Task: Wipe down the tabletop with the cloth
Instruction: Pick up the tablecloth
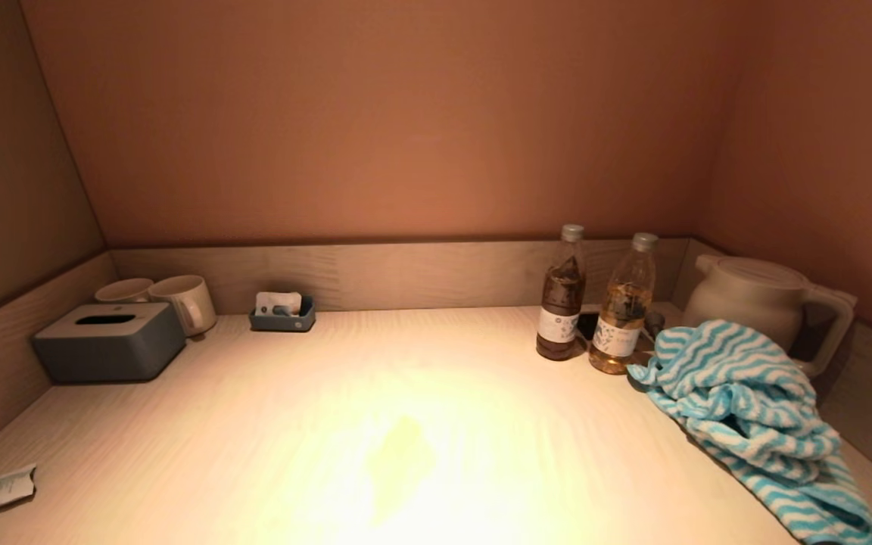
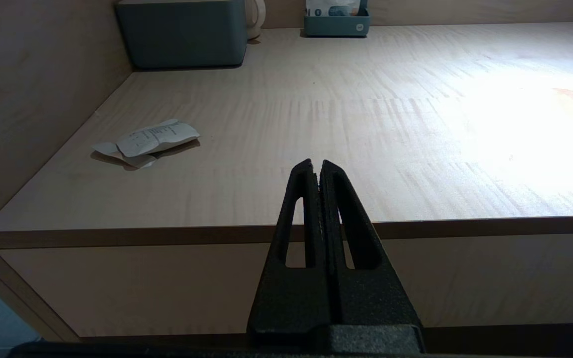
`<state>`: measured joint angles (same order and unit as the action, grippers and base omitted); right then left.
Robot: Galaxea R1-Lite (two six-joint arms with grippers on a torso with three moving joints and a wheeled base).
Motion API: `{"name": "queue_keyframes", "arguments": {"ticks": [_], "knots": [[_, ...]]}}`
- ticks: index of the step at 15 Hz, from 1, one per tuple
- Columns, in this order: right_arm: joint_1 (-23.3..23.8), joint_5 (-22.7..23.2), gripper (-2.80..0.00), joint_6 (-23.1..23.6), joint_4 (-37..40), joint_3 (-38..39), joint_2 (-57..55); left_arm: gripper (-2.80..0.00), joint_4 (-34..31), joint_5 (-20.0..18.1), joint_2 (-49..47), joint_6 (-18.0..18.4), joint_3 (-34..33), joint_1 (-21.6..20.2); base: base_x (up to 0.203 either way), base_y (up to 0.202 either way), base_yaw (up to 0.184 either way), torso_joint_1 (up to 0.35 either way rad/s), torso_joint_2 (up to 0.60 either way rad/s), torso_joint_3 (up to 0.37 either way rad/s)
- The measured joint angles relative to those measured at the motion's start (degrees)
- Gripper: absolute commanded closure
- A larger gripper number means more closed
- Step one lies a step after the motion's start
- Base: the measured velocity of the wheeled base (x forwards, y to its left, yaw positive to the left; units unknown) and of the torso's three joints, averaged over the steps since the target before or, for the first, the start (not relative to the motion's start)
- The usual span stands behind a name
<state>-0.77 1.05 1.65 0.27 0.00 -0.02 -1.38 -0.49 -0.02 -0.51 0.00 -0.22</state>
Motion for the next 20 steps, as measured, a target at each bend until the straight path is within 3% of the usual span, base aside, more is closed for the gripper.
{"name": "queue_keyframes", "arguments": {"ticks": [9,14,20], "knots": [[0.0,-0.1,0.0,1.6,0.2,-1.1,0.0,0.0,0.0,0.0,0.0,0.0,0.0,0.0,0.0,0.0,0.0,0.0,0.0,0.0],[0.0,0.2,0.0,1.6,4.6,-15.9,-5.0,0.0,0.0,0.0,0.0,0.0,0.0,0.0,0.0,0.0,0.0,0.0,0.0,0.0],[0.1,-1.3,0.0,0.7,10.5,-30.5,-31.2,0.0,0.0,0.0,0.0,0.0,0.0,0.0,0.0,0.0,0.0,0.0,0.0,0.0]]}}
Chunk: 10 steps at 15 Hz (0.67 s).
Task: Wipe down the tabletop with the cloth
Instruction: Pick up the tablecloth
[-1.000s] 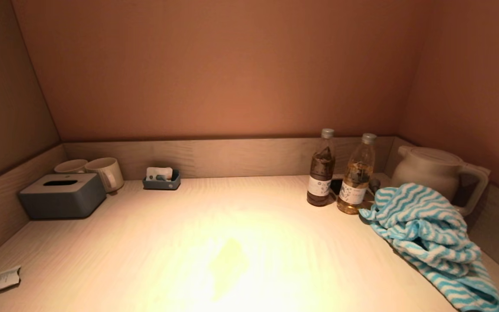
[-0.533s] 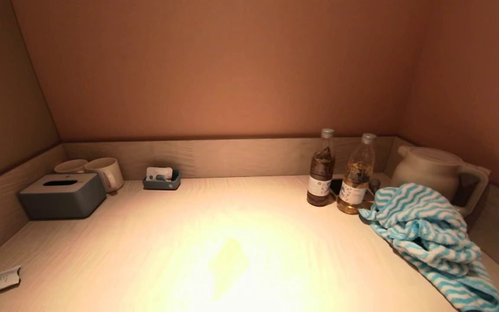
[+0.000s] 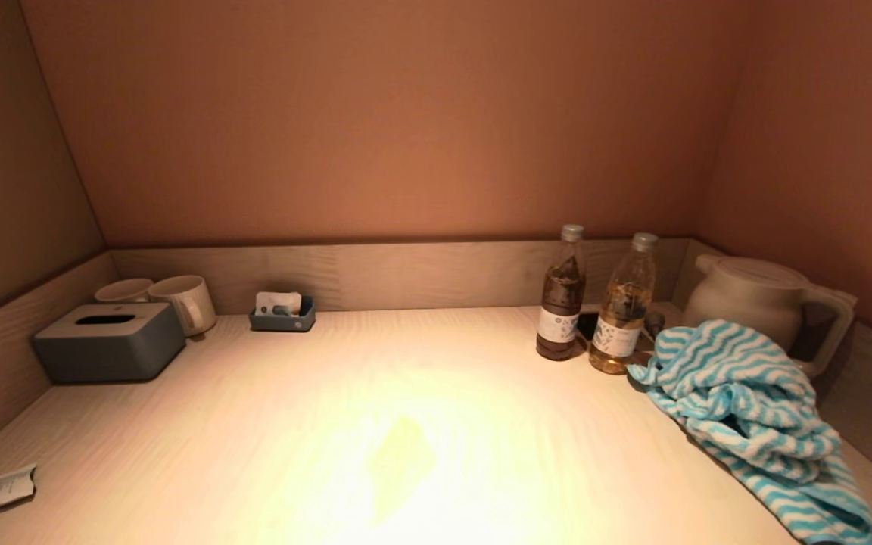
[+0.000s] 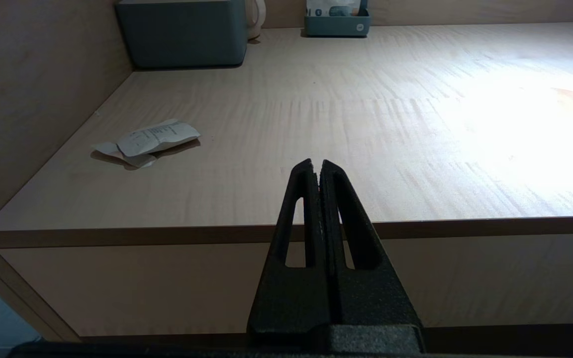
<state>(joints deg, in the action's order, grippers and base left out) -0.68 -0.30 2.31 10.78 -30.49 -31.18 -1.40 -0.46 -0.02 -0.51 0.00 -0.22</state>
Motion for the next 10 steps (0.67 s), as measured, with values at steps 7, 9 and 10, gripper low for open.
{"name": "queue_keyframes", "arguments": {"ticks": [7,9,10], "knots": [[7.3,-3.3,0.0,-0.9,-4.1,-17.8,-42.8,0.0,0.0,0.0,0.0,0.0,0.0,0.0,0.0,0.0,0.0,0.0,0.0,0.0],[10.7,-3.6,0.0,-1.1,-5.3,-22.1,-52.0,0.0,0.0,0.0,0.0,0.0,0.0,0.0,0.0,0.0,0.0,0.0,0.0,0.0],[12.4,-3.6,0.0,-1.4,-5.6,-23.2,-55.4,0.0,0.0,0.0,0.0,0.0,0.0,0.0,0.0,0.0,0.0,0.0,0.0,0.0]]}}
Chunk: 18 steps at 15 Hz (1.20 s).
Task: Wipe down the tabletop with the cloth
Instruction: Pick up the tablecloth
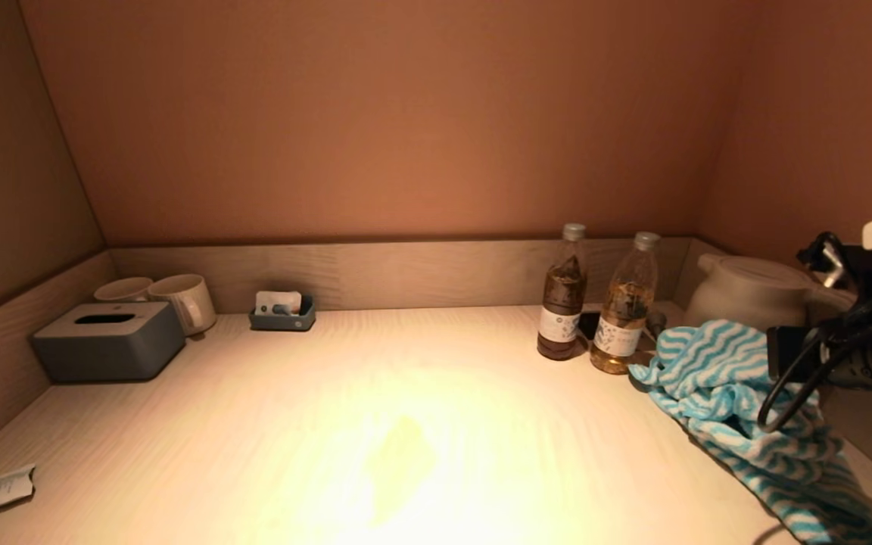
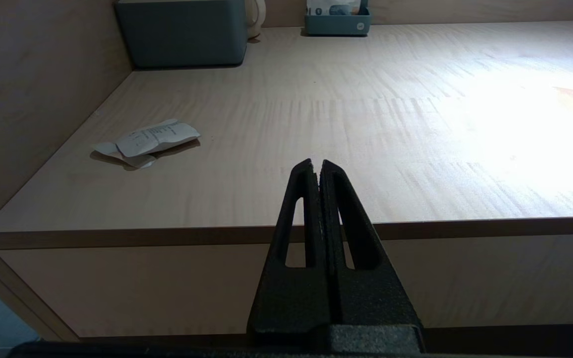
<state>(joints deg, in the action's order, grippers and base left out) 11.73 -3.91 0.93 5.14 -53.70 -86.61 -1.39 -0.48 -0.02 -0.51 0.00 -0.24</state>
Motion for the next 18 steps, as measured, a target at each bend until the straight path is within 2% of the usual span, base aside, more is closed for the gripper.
{"name": "queue_keyframes", "arguments": {"ticks": [5,6,12,18], "knots": [[2.2,0.3,0.0,0.1,-0.4,0.4,-3.4,0.0,0.0,0.0,0.0,0.0,0.0,0.0,0.0,0.0,0.0,0.0,0.0,0.0],[2.1,0.3,-2.8,0.3,-0.3,0.8,-2.5,0.0,0.0,0.0,0.0,0.0,0.0,0.0,0.0,0.0,0.0,0.0,0.0,0.0],[1.4,-0.1,-2.8,0.8,0.1,4.5,1.6,0.0,0.0,0.0,0.0,0.0,0.0,0.0,0.0,0.0,0.0,0.0,0.0,0.0],[1.6,0.5,-2.8,0.4,-1.1,5.0,-3.2,0.0,0.0,0.0,0.0,0.0,0.0,0.0,0.0,0.0,0.0,0.0,0.0,0.0]]}}
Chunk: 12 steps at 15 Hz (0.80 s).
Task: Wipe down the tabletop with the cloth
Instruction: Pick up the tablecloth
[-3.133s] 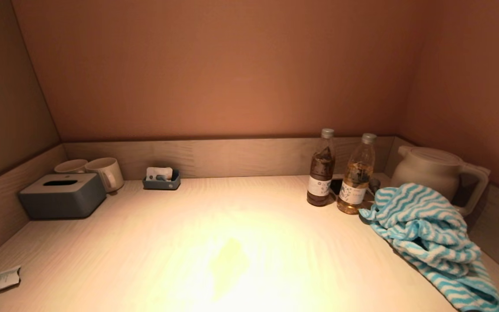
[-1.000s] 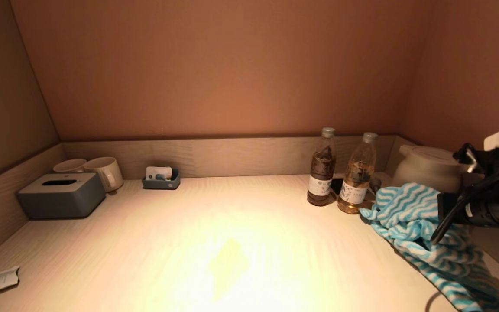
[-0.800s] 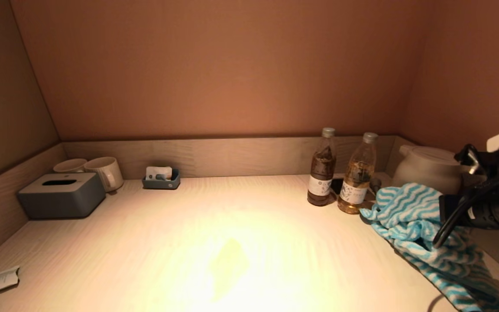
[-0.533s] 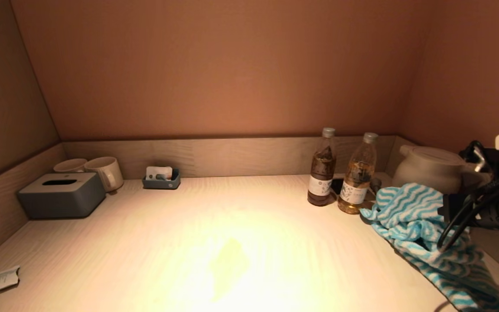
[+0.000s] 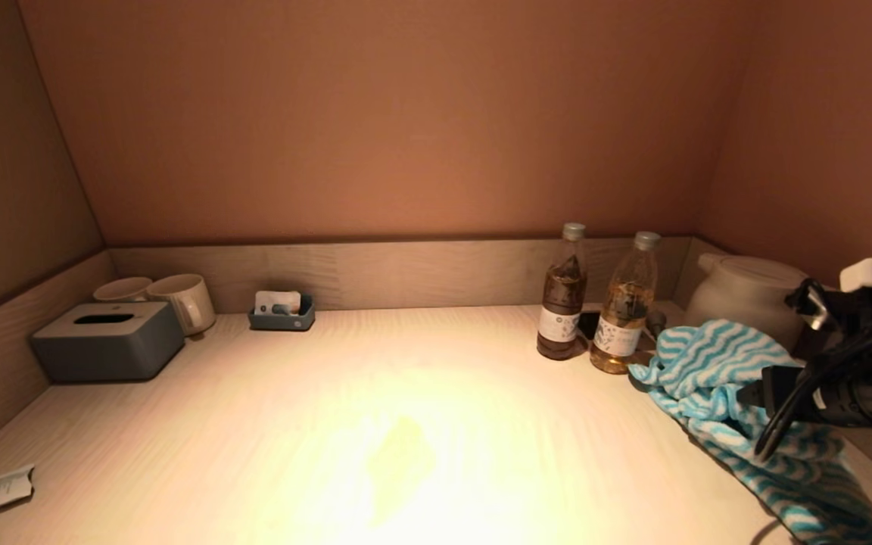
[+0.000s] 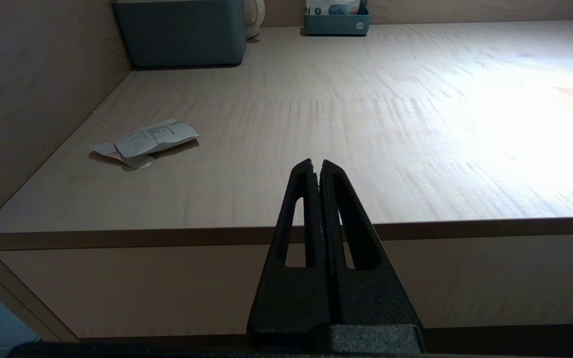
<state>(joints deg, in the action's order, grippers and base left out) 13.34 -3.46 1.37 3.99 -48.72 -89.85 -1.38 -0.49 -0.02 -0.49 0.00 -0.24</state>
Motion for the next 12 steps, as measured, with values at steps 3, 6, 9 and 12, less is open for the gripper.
{"name": "queue_keyframes", "arguments": {"ticks": [3,6,9,12], "knots": [[0.0,-0.2,-2.8,0.2,-3.1,-1.3,-5.5,0.0,0.0,0.0,0.0,0.0,0.0,0.0,0.0,0.0,0.0,0.0,0.0,0.0],[0.0,0.0,-2.8,-0.3,-6.3,-1.5,-10.2,0.0,0.0,0.0,0.0,0.0,0.0,0.0,0.0,0.0,0.0,0.0,0.0,0.0],[0.0,0.3,0.0,-0.4,-8.2,-0.9,-12.5,0.0,0.0,0.0,0.0,0.0,0.0,0.0,0.0,0.0,0.0,0.0,0.0,0.0],[0.0,0.2,0.0,-0.4,-8.4,-0.3,-12.5,0.0,0.0,0.0,0.0,0.0,0.0,0.0,0.0,0.0,0.0,0.0,0.0,0.0]]}}
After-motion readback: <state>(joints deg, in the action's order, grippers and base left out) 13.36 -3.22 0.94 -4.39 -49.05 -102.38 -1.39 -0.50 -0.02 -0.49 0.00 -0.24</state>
